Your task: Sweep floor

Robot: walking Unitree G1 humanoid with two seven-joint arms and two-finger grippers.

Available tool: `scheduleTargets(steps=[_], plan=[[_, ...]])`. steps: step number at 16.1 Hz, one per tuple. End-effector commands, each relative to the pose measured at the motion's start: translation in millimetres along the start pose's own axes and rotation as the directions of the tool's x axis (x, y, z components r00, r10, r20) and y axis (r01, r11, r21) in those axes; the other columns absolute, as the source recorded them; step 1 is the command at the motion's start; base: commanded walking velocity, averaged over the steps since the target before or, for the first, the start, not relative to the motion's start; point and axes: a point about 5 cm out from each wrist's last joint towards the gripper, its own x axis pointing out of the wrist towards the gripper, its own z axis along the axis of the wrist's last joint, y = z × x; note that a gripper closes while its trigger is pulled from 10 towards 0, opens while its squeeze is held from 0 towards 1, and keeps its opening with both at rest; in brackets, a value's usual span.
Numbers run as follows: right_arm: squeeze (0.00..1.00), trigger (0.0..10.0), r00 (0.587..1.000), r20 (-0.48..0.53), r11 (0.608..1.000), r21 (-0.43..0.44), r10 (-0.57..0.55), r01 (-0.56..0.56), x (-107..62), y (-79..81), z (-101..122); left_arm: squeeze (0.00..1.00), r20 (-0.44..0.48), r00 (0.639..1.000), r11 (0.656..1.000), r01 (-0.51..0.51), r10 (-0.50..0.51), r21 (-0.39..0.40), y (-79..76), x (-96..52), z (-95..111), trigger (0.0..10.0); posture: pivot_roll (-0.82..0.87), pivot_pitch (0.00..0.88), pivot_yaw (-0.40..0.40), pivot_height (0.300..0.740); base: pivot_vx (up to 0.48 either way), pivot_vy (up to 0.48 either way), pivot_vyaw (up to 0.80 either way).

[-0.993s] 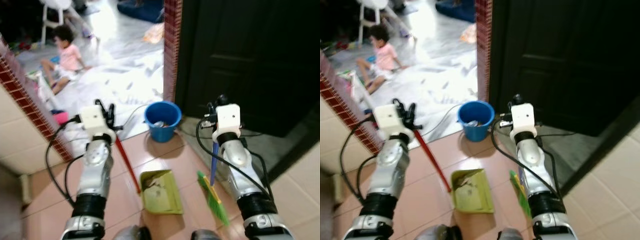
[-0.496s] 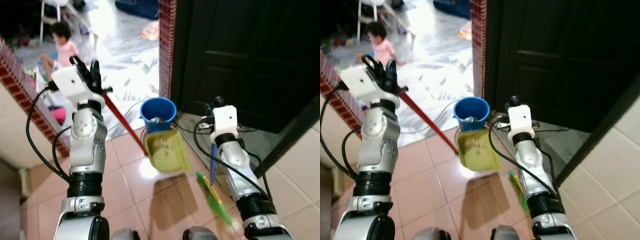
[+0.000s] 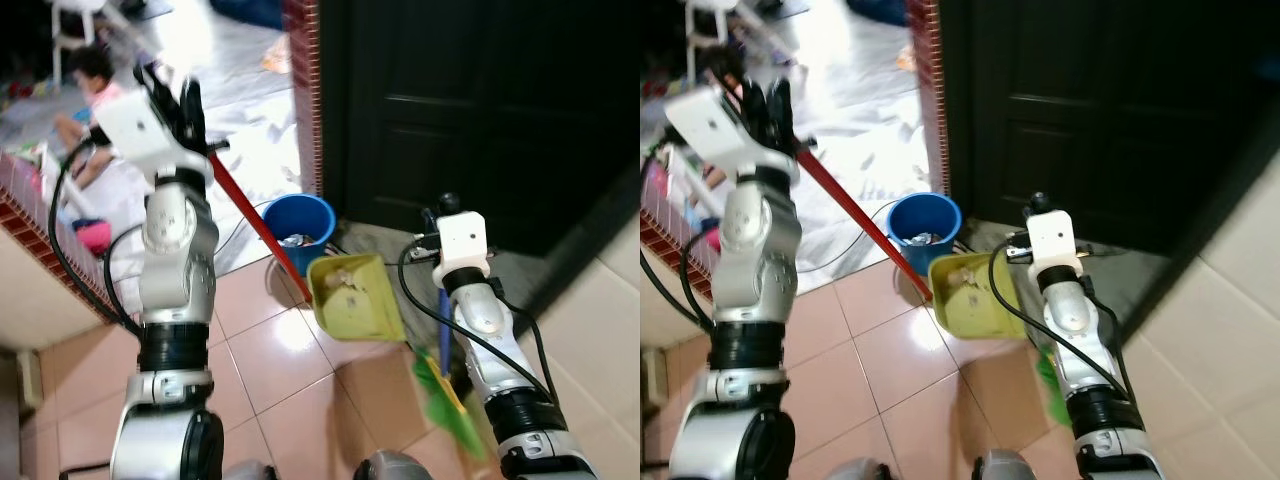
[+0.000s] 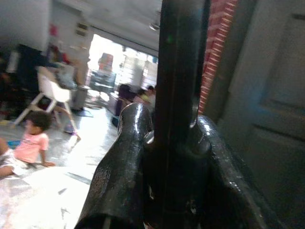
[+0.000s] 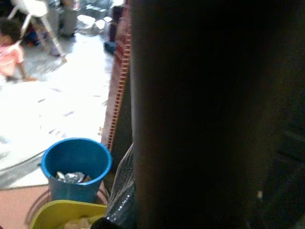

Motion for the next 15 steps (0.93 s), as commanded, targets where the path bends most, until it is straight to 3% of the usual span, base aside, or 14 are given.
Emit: scheduleTargets(steps=[1, 5, 10, 15], plan=[[0.0, 10.0, 0.999, 0.047, 1.0, 0.005, 0.014, -0.015, 4.4, 5.6, 10.5, 0.0, 0.134, 0.989, 0.998, -0.07, 0.069, 0.001, 13.0, 11.0, 32.0, 10.0, -0.11, 0.0, 0.039, 0.74, 0.439, 0.0, 0.0], [0.0, 10.0, 0.999, 0.044, 1.0, -0.001, 0.024, -0.024, 3.4, 6.1, 9.7, 0.0, 0.21, 0.969, 0.991, -0.135, 0.128, 0.017, 22.3, 23.7, 53.4, 10.0, -0.11, 0.0, 0.035, 0.74, 0.439, 0.0, 0.0], [0.0, 10.0, 0.999, 0.041, 1.0, -0.002, 0.03, -0.03, 1.9, 7.4, 9.0, 0.0, 0.253, 0.958, 0.988, -0.151, 0.135, 0.044, 22.9, 31.9, 60.0, 10.0, -0.11, 0.0, 0.036, 0.74, 0.439, 0.0, 0.0], [0.0, 10.0, 0.999, 0.037, 0.999, 0.0, 0.034, -0.034, 0.4, 8.3, 8.0, 0.0, 0.331, 0.935, 0.974, -0.179, 0.124, 0.141, 22.0, 39.2, 70.7, 10.0, -0.11, 0.0, 0.039, 0.74, 0.439, 0.0, 0.0]])
